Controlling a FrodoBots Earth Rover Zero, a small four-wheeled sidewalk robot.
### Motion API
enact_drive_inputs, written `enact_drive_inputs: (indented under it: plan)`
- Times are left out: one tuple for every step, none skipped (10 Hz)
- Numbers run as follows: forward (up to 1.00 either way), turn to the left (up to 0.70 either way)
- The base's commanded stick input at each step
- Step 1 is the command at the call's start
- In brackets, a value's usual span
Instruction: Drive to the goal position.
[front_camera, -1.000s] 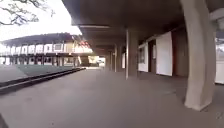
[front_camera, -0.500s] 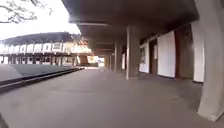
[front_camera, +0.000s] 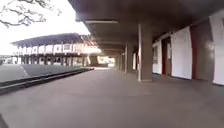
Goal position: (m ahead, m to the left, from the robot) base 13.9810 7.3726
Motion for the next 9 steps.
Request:
enact_drive_inputs:
  plan:
    - [0.70, 0.00]
    - [0.70, 0.00]
    - [0.70, 0.00]
    - [0.70, 0.00]
    - [0.70, 0.00]
    - [0.70, 0.00]
    - [0.70, 0.00]
    - [0.70, 0.00]
    - [0.70, 0.00]
